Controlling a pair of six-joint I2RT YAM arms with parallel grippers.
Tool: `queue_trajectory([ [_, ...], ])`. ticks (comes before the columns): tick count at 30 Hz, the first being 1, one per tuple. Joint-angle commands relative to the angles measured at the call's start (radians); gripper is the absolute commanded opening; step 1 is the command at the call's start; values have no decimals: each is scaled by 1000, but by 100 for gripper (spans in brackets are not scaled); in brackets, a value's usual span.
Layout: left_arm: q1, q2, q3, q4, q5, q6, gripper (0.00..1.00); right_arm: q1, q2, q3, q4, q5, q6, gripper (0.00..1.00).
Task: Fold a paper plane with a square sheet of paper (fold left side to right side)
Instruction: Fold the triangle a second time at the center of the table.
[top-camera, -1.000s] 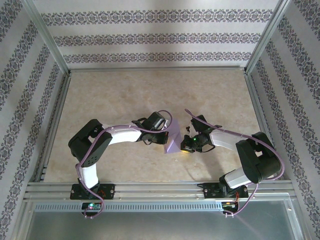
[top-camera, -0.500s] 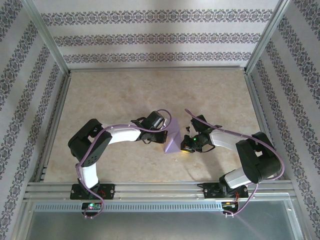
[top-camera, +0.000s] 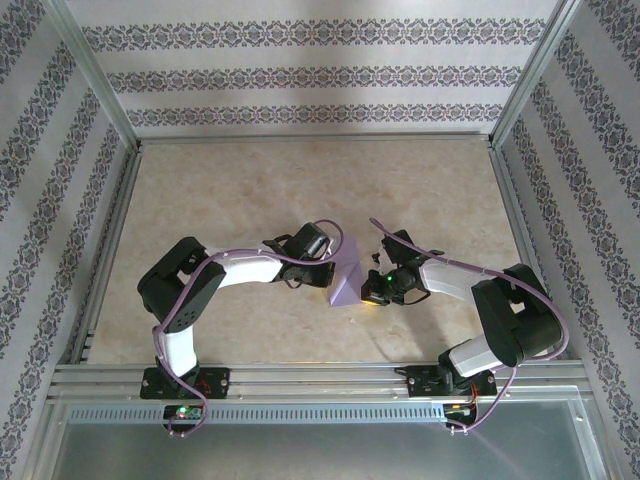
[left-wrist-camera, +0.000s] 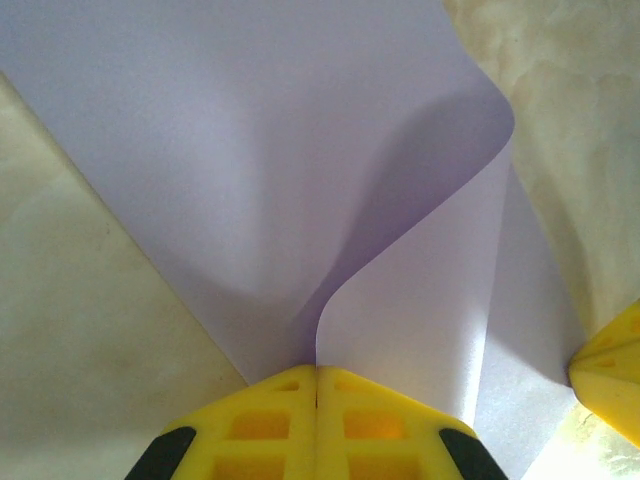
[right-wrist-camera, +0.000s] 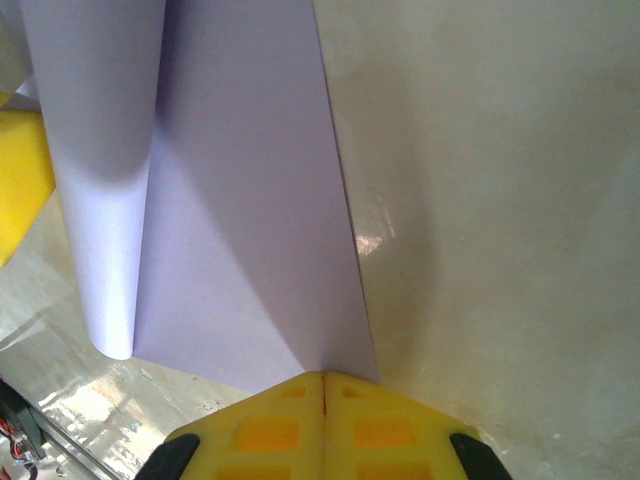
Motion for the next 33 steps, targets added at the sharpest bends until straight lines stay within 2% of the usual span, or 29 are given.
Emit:
queue_trajectory([
  [1,16,20,0,-18,-19,26,0,14,13,-7,-53,47,-12,0],
  [5,16,31,-1,-21,-15,26,0,14,5,14,-51,19,-9,0],
  [9,16,39,-2,-31,-15,30,0,8,-54,46,-47,-17,15,9],
  [12,16,42,-4,-31,-15,30,0,-16,-107,57,-25,-57,44,10],
  [14,16,45,-2,-31,-13,29,0,-29,-131,58,3,-79,65,7],
  [16,16,46,-1,-31,-13,28,0,-29,-137,57,51,-87,93,0],
  [26,15,52,9,-31,-9,23,0,36,10,89,275,-66,206,0],
  [33,16,57,11,-22,-3,21,0,56,96,132,301,-56,199,0],
])
